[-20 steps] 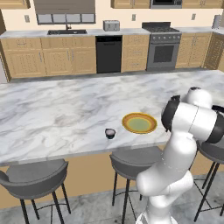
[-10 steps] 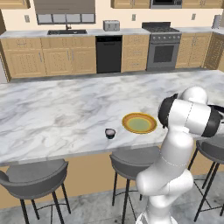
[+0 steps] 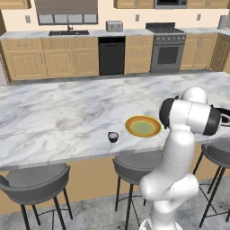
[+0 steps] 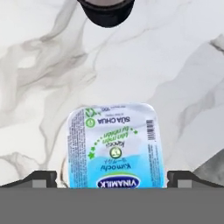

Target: Place two yogurt containers on each plate.

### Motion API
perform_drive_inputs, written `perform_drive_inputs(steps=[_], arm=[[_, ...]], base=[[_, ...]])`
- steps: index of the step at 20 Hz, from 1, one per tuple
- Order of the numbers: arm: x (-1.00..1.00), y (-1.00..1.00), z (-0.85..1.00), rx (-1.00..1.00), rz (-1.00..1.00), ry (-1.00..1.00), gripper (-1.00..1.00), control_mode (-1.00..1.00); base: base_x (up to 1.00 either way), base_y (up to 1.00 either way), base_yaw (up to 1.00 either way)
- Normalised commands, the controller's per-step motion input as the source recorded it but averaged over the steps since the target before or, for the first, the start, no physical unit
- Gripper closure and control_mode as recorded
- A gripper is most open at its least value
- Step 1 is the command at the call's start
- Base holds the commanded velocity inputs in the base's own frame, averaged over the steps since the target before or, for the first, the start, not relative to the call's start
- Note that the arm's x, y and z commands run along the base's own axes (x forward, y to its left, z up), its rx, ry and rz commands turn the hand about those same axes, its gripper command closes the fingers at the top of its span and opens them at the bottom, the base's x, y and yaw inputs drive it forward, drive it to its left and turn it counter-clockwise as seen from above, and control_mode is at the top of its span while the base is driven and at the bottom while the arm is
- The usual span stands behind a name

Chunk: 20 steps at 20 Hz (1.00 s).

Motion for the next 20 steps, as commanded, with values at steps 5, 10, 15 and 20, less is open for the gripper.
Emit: perform_drive_inputs(steps=[5,10,15,20], arm=[[0.20,-0.08,-0.15,0.01,0.01,0.00,-1.00,-1.00],[0.04,-0.17,-0.06,0.01,0.01,0.00,-1.00,-1.00],[0.01,-0.04,-0.12,0.00,0.01,0.00,-1.00,-1.00],[0.03,0.00,-0.14,0.00,0.00,0.00,-1.00,-1.00]], base=[[0.00,0.00,0.00],[0.00,0.00,0.00],[0.00,0.00,0.00],[0.00,0.00,0.00]])
